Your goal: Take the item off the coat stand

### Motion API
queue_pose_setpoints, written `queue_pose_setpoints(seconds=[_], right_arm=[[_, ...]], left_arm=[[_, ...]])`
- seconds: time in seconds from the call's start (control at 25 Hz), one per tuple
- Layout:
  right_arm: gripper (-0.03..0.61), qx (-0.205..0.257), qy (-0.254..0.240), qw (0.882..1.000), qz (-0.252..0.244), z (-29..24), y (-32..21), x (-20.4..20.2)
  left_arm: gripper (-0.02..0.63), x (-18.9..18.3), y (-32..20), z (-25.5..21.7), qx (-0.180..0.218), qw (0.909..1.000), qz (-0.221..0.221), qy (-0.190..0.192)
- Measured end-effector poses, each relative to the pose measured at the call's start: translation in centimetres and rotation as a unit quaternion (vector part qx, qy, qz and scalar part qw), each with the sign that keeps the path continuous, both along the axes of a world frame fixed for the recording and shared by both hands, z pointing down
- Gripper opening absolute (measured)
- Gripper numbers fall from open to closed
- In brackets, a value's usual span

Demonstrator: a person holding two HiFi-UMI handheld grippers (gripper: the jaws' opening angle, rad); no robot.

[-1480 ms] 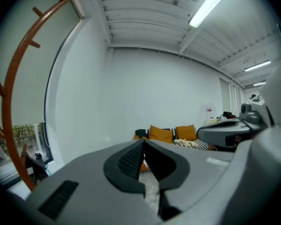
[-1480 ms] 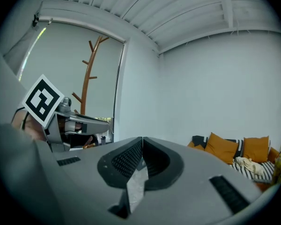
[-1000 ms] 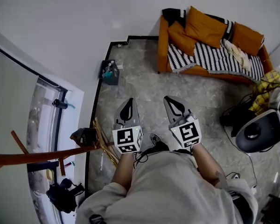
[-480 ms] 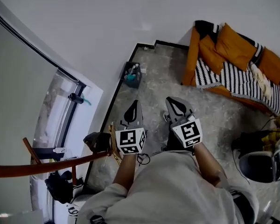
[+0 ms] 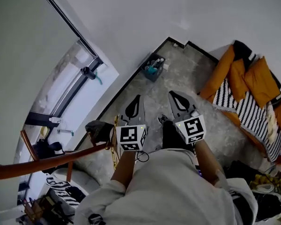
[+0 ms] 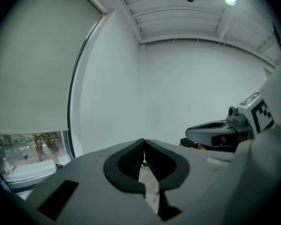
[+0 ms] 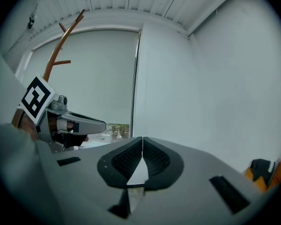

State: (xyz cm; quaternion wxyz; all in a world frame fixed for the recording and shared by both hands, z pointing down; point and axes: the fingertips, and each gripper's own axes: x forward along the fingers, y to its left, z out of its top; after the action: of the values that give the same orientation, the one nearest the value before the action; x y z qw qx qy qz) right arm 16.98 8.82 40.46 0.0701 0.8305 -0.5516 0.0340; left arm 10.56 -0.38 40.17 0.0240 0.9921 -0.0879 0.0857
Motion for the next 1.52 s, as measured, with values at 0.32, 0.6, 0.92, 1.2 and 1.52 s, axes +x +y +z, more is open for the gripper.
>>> queue_pose_setpoints(seconds=[0.32,0.6,0.92,1.2,1.52], right_arm=[[0.006,-0.038,-0.035,0.995,-0.083,3.0,-7.5,5.4],[0.006,-0.060,-0.046,0.978,-0.192,4.4,-16.1,7.3],[0.006,-0.093,-0.042,0.920,-0.378,6.7,-25.9,0.8],[0.006,-0.117,-0.031,0.845,-0.521,8.5,-29.7,-8.3],[0.006,-0.111,-0.013,0.768,-0.631,9.1,-30.9,-17.2]], left_arm=[[0.012,4.0,-6.3,2.8,-0.025,0.9960,-0.078,-0.035],[0.012,4.5,-12.8,3.8,-0.029,0.9829,-0.174,-0.054],[0.012,-2.3,-18.1,5.1,-0.054,0.9377,-0.337,-0.067],[0.012,-11.7,-19.1,6.0,-0.068,0.8747,-0.474,-0.076],[0.012,-20.9,-16.4,7.7,-0.081,0.7937,-0.596,-0.090]])
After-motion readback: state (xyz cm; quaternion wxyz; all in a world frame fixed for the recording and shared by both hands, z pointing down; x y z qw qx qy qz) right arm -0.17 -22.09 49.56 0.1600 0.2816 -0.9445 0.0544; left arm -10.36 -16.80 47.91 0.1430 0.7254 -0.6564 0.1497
